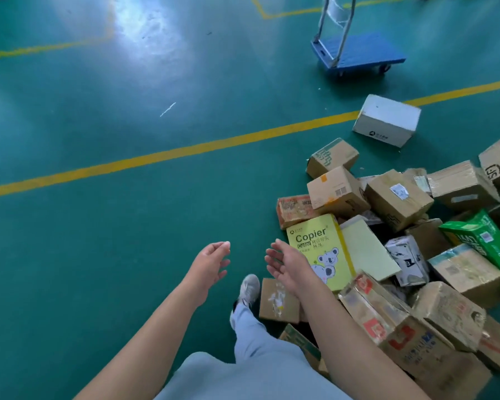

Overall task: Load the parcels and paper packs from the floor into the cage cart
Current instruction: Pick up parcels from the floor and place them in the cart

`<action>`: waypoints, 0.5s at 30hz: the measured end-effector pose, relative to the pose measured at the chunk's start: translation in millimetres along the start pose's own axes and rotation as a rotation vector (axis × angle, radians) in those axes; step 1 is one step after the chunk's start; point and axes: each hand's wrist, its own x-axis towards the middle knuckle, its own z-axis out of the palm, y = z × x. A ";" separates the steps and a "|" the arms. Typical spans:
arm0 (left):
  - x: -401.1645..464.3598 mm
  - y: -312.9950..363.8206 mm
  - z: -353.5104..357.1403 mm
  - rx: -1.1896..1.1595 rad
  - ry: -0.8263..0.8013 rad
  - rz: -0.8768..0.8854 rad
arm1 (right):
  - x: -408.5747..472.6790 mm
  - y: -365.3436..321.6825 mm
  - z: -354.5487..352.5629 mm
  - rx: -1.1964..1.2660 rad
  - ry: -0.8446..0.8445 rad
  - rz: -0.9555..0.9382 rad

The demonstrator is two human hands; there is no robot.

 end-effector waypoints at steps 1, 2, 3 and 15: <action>20.2 28.5 -0.4 0.047 -0.018 0.007 | 15.6 -23.9 12.7 0.027 0.012 -0.009; 40.6 57.7 -1.4 0.088 -0.040 0.020 | 28.8 -50.0 25.5 0.061 0.020 -0.017; 51.0 75.6 -1.4 0.106 -0.049 0.030 | 34.8 -66.7 33.0 0.071 0.023 -0.033; 234.0 304.0 51.0 0.119 -0.266 0.083 | 133.5 -273.7 90.5 0.224 0.179 -0.175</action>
